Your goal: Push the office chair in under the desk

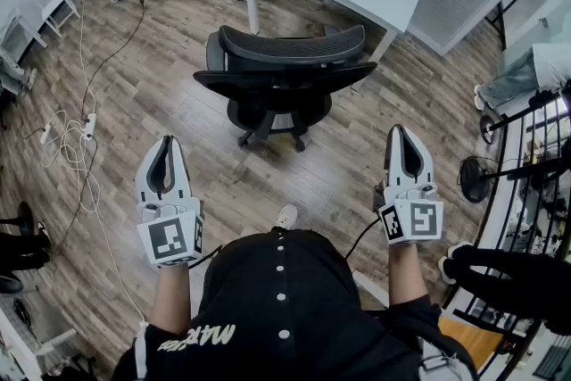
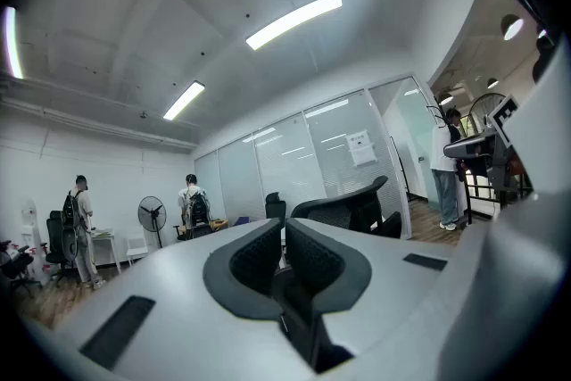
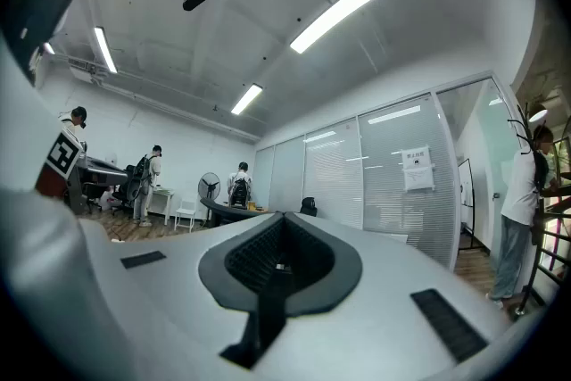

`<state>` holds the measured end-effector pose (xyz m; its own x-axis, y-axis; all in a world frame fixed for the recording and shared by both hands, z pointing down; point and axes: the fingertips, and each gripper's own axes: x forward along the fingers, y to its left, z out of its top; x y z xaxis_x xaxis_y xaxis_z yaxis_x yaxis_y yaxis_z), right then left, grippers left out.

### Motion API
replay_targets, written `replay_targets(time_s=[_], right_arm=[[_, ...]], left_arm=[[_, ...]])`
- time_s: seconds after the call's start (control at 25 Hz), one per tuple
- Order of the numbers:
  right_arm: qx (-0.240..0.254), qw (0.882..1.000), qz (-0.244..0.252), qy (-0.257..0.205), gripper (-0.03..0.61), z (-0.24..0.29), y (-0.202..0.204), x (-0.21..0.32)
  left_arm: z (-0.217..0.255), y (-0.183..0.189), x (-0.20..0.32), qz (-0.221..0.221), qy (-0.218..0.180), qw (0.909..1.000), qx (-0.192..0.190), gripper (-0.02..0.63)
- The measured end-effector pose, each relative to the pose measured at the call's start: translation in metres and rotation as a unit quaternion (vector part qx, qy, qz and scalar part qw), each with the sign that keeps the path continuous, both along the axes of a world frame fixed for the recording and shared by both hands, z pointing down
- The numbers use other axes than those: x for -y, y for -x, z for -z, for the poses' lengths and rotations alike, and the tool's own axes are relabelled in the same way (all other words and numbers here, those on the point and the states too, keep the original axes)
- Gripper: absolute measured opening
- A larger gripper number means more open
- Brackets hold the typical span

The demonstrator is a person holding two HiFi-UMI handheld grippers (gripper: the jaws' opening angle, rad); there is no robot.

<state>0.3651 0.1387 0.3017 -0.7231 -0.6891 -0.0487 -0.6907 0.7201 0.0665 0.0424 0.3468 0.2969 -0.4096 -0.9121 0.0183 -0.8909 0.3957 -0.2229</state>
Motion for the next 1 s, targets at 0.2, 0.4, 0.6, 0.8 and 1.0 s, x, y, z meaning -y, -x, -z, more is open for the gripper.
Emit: replay_targets(time_s=[0.2,0.4,0.6,0.8,1.0], right_arm=[[0.001,1.000,-0.001,0.001,0.028,0.003,-0.002,-0.001],[-0.002,1.000,0.002,0.001,0.028,0.002,-0.003,-0.002],[-0.001,1.000,0.006,0.001,0.028,0.000,0.001,-0.002],[0.024,0.999,0.034,0.015,0.079,-0.001,0.009,-0.003],[-0.002,0.999,0.046,0.013,0.287,-0.010,0.018,0.002]], left_arm=[[0.002,-0.003,0.003,-0.008,-0.001,1.0000,-0.003,0.029],[0.002,-0.006,0.004,-0.012,-0.001,0.9999,-0.003,0.029],[-0.001,-0.005,0.003,-0.011,0.000,0.9999,-0.004,0.026],[-0.010,-0.007,0.008,-0.024,0.023,0.9994,0.006,0.203],[-0.020,-0.001,0.013,-0.018,0.050,0.9986,0.000,0.321]])
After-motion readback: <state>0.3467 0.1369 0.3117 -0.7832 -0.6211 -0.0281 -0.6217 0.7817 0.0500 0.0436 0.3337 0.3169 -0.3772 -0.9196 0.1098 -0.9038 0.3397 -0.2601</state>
